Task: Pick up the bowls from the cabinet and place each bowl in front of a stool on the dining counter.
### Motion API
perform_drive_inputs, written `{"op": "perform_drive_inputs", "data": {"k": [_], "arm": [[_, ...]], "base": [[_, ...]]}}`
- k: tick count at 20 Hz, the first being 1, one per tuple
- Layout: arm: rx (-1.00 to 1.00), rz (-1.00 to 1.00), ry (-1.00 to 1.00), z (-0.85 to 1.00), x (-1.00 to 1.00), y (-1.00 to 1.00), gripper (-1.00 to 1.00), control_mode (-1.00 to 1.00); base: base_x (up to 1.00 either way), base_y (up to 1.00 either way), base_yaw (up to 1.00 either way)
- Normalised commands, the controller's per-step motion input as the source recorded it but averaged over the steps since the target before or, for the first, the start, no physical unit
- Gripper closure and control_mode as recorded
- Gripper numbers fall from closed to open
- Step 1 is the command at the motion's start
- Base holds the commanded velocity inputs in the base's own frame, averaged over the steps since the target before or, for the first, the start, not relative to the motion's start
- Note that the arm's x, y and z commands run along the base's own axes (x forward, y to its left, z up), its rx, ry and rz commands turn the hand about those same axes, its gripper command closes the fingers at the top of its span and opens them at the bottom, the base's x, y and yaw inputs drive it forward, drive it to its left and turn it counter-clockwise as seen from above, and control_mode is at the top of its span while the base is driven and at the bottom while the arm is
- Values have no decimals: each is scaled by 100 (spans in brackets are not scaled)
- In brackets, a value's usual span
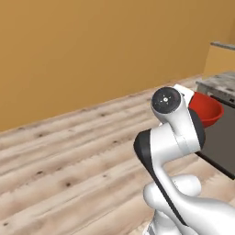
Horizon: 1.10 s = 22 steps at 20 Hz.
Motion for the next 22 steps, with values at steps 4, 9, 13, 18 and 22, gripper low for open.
{"op": "perform_drive_inputs", "data": {"k": [4, 9, 13, 18, 22], "arm": [[0, 0, 0, 0, 0, 0, 100, 100], [0, 0, 0, 0, 0, 0, 100, 100], [0, 0, 0, 0, 0, 0, 100, 100], [0, 0, 0, 0, 0, 0, 100, 100], [0, 0, 0, 0, 0, 0, 100, 100]], "base": [[49, 100, -51], [76, 100, -51], [100, 100, -43], [100, 100, -42], [100, 100, -37]]}}
